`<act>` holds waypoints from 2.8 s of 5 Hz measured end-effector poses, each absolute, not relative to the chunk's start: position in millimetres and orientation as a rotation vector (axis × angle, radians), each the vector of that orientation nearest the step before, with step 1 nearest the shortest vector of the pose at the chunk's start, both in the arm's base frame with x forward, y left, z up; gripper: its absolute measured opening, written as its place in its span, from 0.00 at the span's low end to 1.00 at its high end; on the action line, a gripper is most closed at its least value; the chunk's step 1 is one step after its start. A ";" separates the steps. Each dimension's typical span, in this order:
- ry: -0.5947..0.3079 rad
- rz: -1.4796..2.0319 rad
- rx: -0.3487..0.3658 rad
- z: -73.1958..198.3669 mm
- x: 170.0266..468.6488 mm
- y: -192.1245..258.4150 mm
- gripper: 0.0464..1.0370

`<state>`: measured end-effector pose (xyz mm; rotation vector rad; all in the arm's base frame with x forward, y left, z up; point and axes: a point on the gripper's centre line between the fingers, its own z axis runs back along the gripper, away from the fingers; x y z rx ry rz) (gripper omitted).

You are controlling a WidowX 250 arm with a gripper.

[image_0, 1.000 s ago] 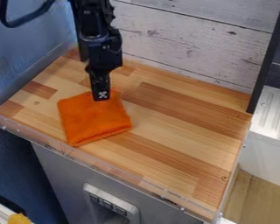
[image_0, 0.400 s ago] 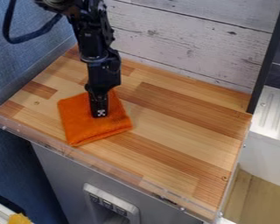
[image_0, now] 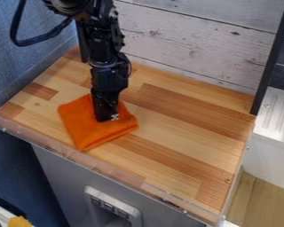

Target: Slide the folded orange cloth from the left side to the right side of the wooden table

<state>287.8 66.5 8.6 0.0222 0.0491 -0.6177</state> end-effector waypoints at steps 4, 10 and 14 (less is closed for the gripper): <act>-0.019 -0.139 0.049 8.5 316.4 -2.5 0.01; 0.066 0.020 -0.011 39.4 311.2 -55.2 0.75; -0.014 0.011 0.005 111.0 308.4 15.8 0.96</act>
